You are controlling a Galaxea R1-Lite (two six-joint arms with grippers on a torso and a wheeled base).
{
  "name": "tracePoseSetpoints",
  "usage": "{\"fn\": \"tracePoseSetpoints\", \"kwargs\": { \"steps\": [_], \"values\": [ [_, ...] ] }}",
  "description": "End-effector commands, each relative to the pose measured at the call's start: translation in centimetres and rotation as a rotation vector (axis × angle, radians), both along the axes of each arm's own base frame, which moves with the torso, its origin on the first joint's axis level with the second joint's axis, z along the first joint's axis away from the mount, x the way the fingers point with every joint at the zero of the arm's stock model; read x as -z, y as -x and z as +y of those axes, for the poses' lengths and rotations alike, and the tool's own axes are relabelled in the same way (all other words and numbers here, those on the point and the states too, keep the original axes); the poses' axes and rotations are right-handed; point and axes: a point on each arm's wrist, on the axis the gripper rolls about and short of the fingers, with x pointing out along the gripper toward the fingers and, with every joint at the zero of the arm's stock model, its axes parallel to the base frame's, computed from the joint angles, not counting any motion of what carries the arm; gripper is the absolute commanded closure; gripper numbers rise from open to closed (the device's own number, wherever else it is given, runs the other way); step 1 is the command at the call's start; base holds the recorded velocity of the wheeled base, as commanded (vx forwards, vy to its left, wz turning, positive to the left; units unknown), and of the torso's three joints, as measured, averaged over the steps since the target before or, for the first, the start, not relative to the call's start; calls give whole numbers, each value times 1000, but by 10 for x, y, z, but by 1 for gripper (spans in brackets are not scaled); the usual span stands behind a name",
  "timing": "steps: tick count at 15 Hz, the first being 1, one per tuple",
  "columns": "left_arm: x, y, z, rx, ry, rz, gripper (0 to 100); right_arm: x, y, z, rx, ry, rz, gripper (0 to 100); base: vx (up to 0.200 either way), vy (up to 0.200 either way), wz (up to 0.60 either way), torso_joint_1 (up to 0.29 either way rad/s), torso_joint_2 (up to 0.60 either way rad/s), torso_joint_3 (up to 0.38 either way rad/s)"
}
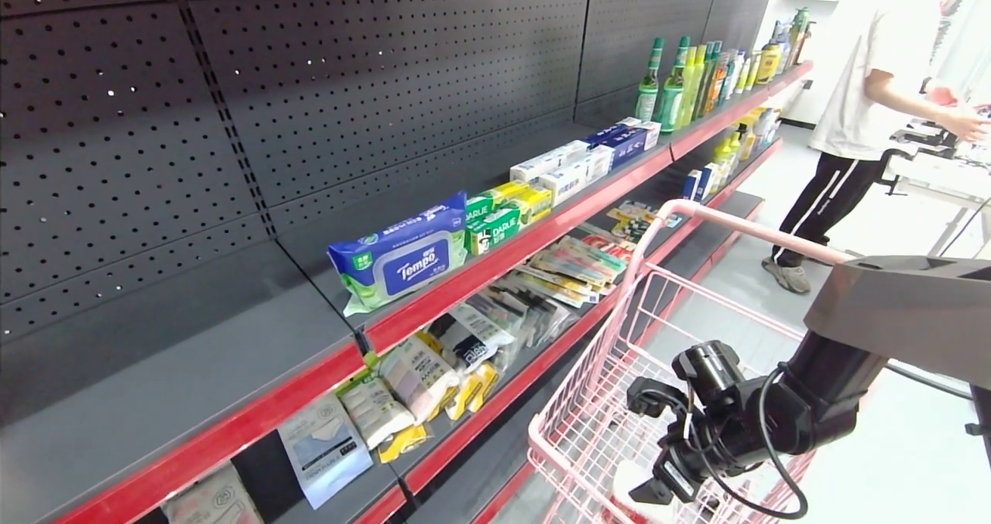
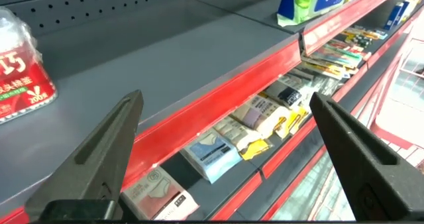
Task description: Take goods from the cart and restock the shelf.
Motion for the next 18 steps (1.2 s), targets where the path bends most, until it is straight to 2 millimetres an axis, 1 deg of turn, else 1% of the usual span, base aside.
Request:
{"fn": "tracePoseSetpoints", "kwargs": {
  "steps": [1, 4, 10, 15, 18],
  "values": [
    [0, 0, 0, -1, 0, 1, 0, -5, 4, 3, -15, -2, -7, 0, 0, 0, 0, -124, 310, 178],
    [0, 0, 0, -1, 0, 1, 0, -4, 6, 5, -22, -2, 0, 0, 0, 0, 0, -131, 338, 196],
    [0, 0, 0, -1, 0, 3, 0, -1, 9, 5, -47, -15, 17, 0, 0, 0, 0, -19, 43, 26],
    [0, 0, 0, -1, 0, 1, 0, -1, 8, 5, -49, -16, 14, 0, 0, 0, 0, -143, 356, 207],
    [0, 0, 0, -1, 0, 1, 0, 0, 7, 6, -52, -16, 13, 0, 0, 0, 0, -43, 113, 69]
  ]
}}
